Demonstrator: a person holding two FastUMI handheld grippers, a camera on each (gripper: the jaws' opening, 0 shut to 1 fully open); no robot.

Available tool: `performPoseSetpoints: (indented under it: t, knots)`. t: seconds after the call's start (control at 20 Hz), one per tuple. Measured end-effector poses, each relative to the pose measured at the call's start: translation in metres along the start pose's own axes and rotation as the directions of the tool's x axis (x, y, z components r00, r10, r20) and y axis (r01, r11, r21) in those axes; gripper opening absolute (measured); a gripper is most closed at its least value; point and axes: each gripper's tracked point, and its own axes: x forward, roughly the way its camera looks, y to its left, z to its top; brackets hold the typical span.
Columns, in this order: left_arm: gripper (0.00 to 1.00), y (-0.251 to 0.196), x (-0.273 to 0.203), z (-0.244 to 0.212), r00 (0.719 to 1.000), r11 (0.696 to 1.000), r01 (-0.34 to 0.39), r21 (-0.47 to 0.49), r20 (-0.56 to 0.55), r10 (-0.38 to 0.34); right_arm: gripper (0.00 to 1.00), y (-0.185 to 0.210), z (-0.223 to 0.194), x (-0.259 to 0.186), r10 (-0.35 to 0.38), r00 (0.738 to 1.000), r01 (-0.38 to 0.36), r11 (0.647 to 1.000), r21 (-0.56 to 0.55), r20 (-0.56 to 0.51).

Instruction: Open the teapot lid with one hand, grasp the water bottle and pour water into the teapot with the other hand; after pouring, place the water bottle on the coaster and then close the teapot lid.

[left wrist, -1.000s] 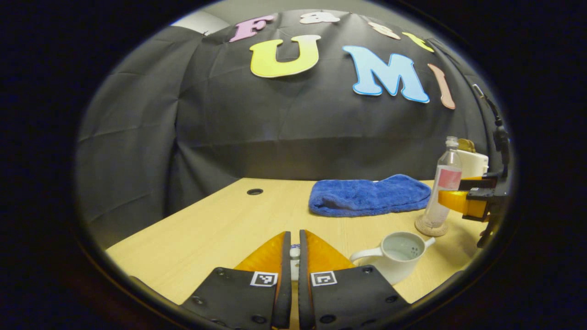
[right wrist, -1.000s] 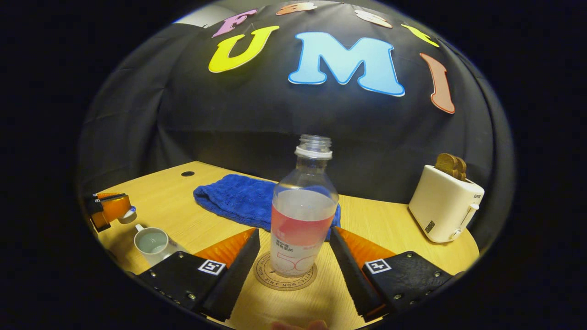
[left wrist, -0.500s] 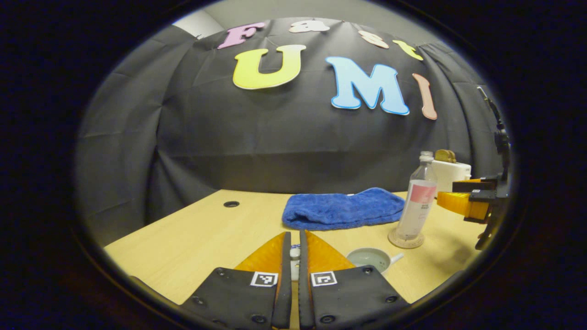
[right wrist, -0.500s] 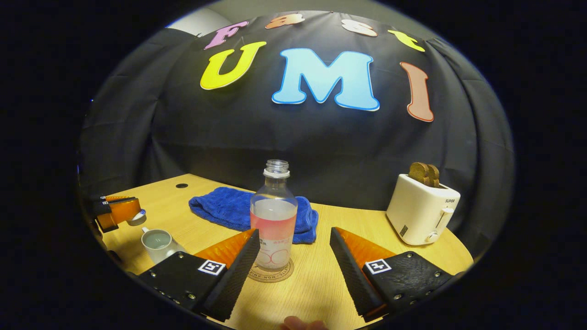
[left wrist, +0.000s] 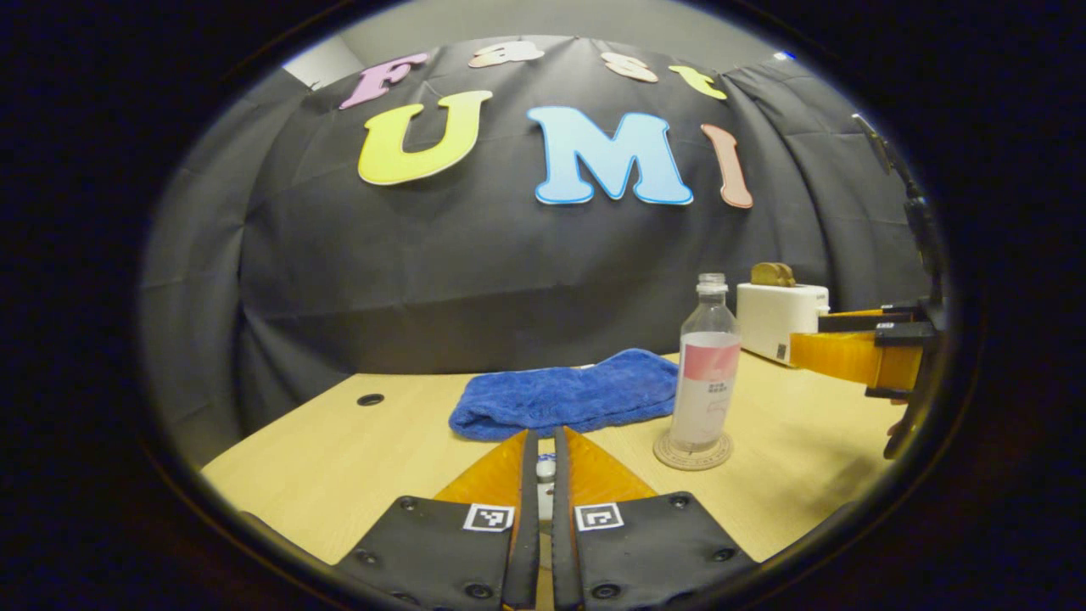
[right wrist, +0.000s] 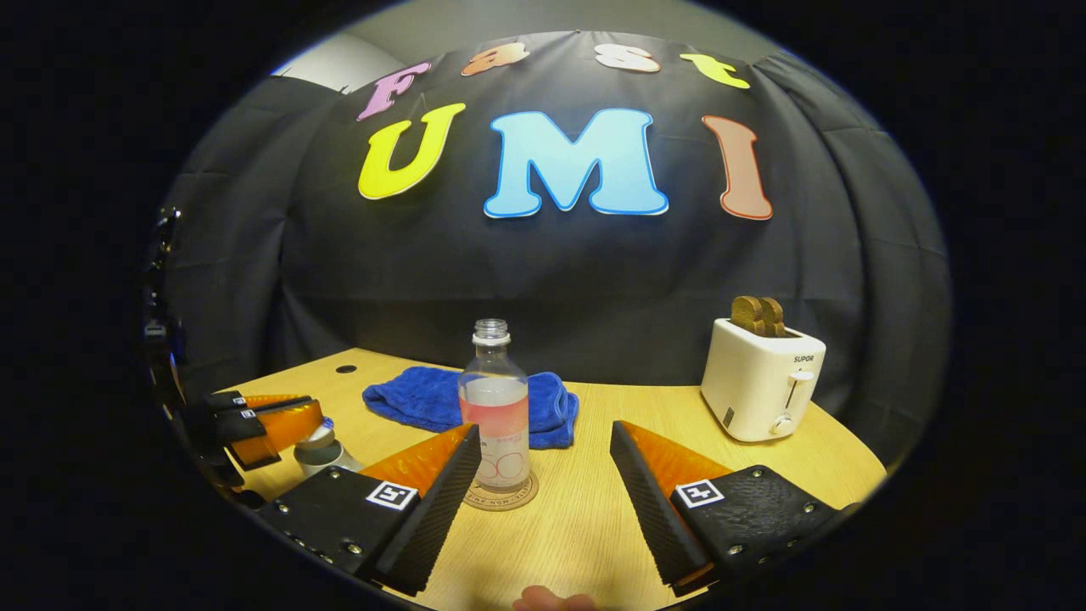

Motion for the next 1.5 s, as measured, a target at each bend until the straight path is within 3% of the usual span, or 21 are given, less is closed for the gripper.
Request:
performPoseSetpoints:
  t: [0.9, 1.05, 1.25, 1.5]
  knots:
    - [0.15, -0.011, -0.009, -0.019, 1.000, 0.999, -0.004, 0.035, -0.003, 0.004, 0.95, -0.018, 0.007, -0.030, -0.041, 0.998, 0.040, 0.999, 0.021, 0.050]
    - [0.34, -0.012, -0.011, -0.012, 1.000, 1.000, 0.009, 0.024, 0.011, -0.009, 0.95, -0.016, 0.006, -0.033, -0.042, 0.998, 0.041, 0.999, 0.026, 0.052]
    - [0.46, -0.006, -0.028, -0.003, 0.999, 1.000, -0.015, -0.015, 0.036, 0.016, 0.95, -0.015, 0.003, -0.043, -0.074, 0.995, 0.071, 0.997, 0.040, 0.063]
    - [0.46, -0.002, -0.069, 0.005, 0.998, 0.999, -0.037, -0.037, 0.057, 0.039, 0.95, -0.010, 0.005, -0.068, -0.128, 0.986, 0.125, 0.992, 0.035, 0.103]
